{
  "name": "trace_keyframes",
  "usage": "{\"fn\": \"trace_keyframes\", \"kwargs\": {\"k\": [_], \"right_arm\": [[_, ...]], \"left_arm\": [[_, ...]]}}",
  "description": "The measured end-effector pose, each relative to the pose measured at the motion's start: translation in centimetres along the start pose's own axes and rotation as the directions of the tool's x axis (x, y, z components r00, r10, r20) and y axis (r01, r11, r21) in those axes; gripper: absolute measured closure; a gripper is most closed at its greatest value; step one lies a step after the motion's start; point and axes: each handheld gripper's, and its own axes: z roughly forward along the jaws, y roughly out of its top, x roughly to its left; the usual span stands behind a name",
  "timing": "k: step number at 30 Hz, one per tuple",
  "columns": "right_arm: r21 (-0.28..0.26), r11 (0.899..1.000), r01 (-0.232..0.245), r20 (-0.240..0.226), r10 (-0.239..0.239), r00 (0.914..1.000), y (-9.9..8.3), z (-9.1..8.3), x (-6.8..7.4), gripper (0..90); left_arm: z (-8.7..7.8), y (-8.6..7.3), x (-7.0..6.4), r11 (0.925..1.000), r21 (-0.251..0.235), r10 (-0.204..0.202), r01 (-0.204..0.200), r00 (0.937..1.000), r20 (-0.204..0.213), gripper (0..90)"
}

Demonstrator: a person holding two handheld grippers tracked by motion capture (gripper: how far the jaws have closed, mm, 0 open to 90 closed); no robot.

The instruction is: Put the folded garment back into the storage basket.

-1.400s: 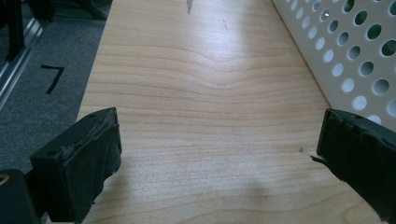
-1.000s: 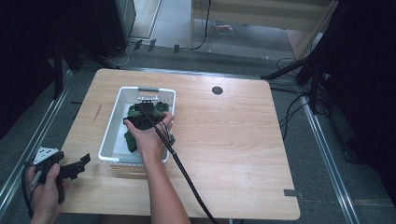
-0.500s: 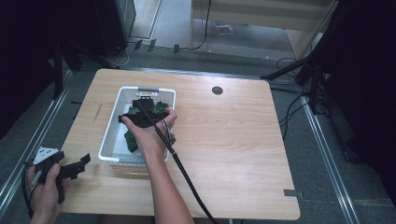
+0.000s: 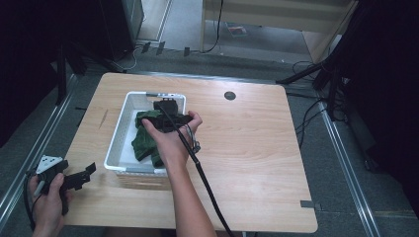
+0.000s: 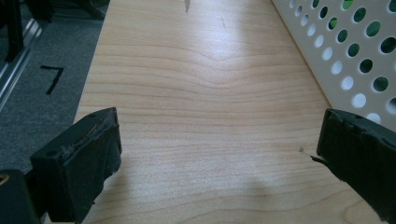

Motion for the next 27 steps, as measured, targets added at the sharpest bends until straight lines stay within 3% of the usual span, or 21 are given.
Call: {"fn": "trace_keyframes", "kwargs": {"k": [17, 18, 27], "right_arm": [[-0.034, 0.998, -0.058, 0.054, 0.059, 0.9968, -0.7, -2.6, -6.5, 0.0], [-0.038, 0.997, -0.064, 0.062, 0.066, 0.9959, -1.0, -2.8, -7.4, 0.0], [-0.055, 0.995, -0.088, 0.084, 0.092, 0.9922, -1.8, -3.6, -10.2, 0.0]], "left_arm": [[0.0, 0.0, 0.0, 1.0000, 0.004, 0.004, -0.004, 1.0000, -0.001, 0.7], [0.0, 0.0, 0.0, 1.0000, 0.003, 0.002, -0.002, 1.0000, -0.001, 0.7], [0.0, 0.0, 0.0, 1.0000, 0.006, 0.004, -0.004, 1.0000, 0.001, 0.7]]}}
